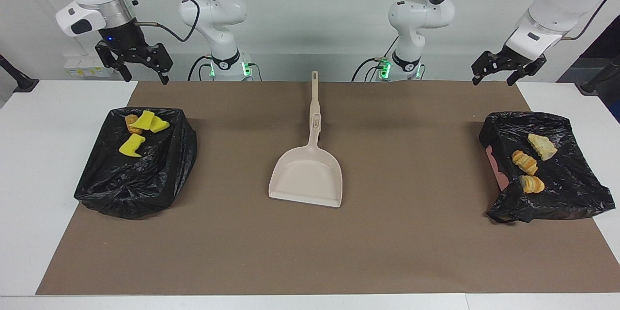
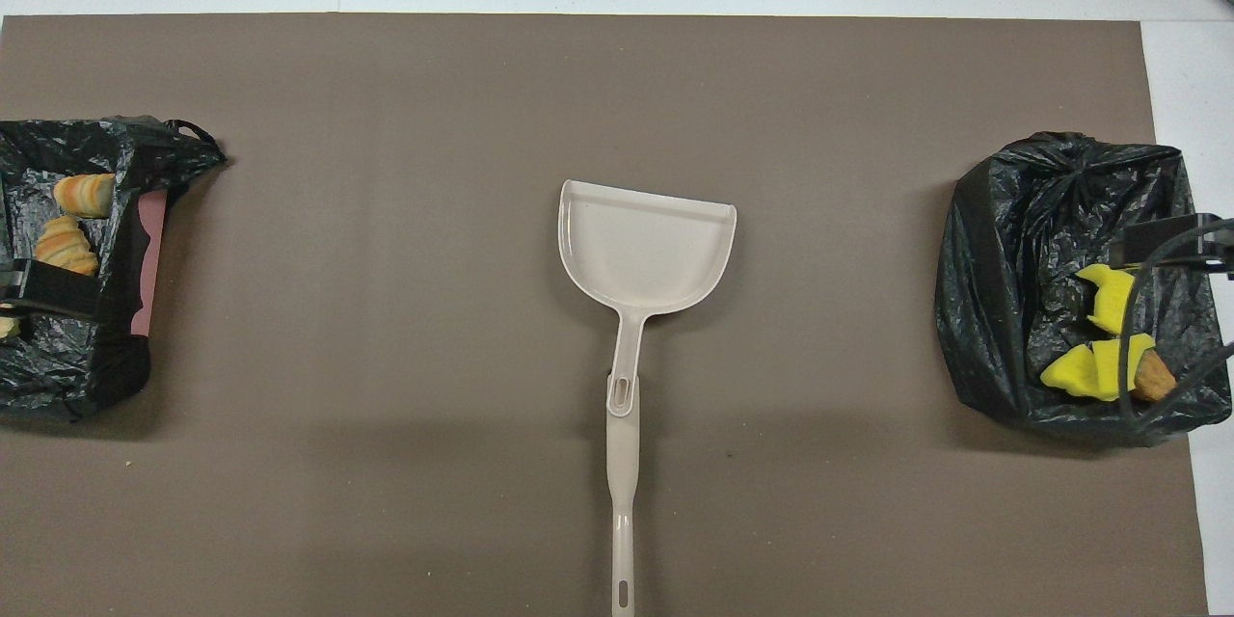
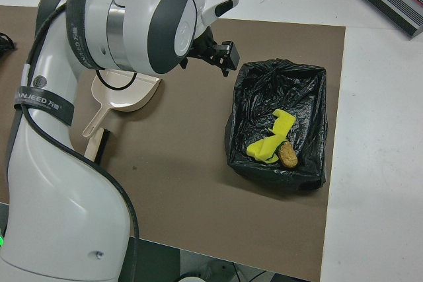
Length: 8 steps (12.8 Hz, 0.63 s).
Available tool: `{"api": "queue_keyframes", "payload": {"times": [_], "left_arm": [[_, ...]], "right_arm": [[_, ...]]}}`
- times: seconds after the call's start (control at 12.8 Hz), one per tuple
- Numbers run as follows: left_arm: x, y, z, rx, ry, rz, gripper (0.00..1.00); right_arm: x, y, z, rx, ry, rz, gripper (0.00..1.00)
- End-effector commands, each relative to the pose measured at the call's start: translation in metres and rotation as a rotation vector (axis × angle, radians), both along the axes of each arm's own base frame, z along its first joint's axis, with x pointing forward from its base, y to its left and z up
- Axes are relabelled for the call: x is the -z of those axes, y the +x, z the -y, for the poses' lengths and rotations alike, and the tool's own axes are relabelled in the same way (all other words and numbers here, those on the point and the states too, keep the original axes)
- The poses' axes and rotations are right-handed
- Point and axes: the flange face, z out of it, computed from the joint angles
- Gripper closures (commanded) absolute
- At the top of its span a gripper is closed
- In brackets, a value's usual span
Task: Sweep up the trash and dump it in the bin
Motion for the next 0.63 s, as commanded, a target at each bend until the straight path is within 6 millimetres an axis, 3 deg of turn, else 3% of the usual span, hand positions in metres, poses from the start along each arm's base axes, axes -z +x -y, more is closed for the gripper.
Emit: {"api": "queue_keyframes", "payload": {"times": [0.0,0.55], "left_arm": [[-0.006,0.0048,0.0027,-0.009,0.003,0.013,0.0],[-0.0029,0.0058,0.0075,-0.005,0.003,0.022,0.0]], "right_arm": [[-0.0007,-0.0053,0.0001,-0.011,0.008,-0.004,0.0],[-0.0007,-0.0053,0.0001,-0.011,0.008,-0.004,0.0]]}}
